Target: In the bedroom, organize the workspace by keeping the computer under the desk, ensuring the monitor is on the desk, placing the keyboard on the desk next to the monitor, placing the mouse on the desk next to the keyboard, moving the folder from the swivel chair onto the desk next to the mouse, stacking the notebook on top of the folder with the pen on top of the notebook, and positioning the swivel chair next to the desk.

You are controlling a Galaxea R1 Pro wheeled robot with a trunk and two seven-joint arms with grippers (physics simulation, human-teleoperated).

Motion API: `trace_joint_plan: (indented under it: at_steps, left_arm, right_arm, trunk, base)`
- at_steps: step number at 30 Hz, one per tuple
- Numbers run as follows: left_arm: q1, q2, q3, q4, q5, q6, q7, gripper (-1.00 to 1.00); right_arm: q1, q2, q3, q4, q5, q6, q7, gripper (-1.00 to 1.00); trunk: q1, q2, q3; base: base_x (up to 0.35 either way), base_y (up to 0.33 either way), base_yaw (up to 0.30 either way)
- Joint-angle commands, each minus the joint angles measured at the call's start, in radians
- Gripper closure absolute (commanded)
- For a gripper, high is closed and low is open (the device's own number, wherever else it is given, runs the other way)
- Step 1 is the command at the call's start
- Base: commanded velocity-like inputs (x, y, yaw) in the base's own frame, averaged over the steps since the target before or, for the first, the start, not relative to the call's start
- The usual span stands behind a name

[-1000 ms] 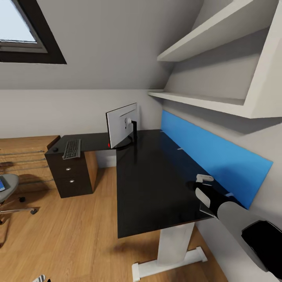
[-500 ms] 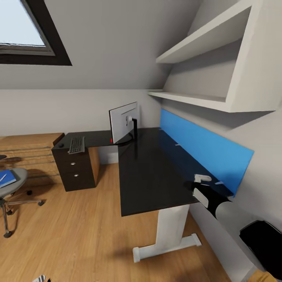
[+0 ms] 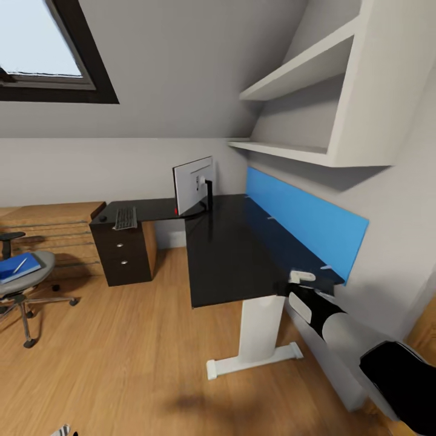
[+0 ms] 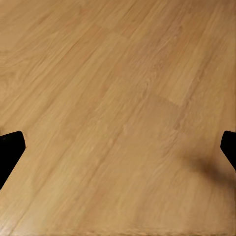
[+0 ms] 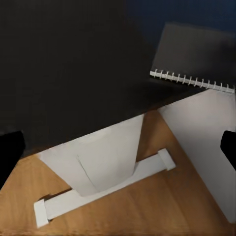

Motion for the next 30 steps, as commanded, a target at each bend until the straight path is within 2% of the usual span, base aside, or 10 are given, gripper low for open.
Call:
trace_joint_plan:
  at_steps: [1,7,13,21,27,30]
  left_arm:
    - [0.000,0.000,-0.002,0.000,0.009,-0.003,0.003,-1.00]
    - [0.000,-0.001,-0.003,0.000,0.007,-0.003,0.004,-1.00]
    - [0.000,-0.001,-0.003,0.000,-0.014,-0.003,0.004,-1.00]
    - [0.000,-0.001,-0.004,0.007,-0.031,-0.003,0.004,-1.00]
    - [0.000,-0.001,-0.004,0.013,-0.035,-0.003,0.003,-1.00]
    - [0.000,-0.002,-0.004,0.014,-0.036,-0.003,0.000,-1.00]
  right_arm:
    - [0.000,0.003,0.008,-0.003,-0.003,0.006,-0.007,-1.00]
    - [0.004,0.025,0.008,0.002,0.040,-0.006,-0.008,-1.00]
    - [0.016,0.045,0.008,0.013,0.075,-0.030,-0.007,-1.00]
    - [0.029,0.070,0.008,0.018,0.088,-0.040,-0.007,-1.00]
    - [0.037,0.088,0.008,0.019,0.090,-0.044,-0.006,-1.00]
    - [0.082,0.112,0.008,0.018,0.090,-0.104,-0.004,-1.00]
  trunk:
    - [-0.001,-0.001,-0.001]
    - [-0.001,-0.001,-0.001]
    - [-0.001,-0.001,-0.001]
    - [-0.001,-0.001,-0.001]
    - [-0.001,-0.001,-0.001]
    - [-0.001,-0.001,-0.001]
  base:
    - [-0.337,-0.016,0.000]
    - [-0.336,-0.063,0.000]
    - [-0.328,-0.116,0.000]
    - [-0.280,-0.121,0.000]
    - [-0.076,-0.033,0.000]
    - [-0.014,-0.006,0.000]
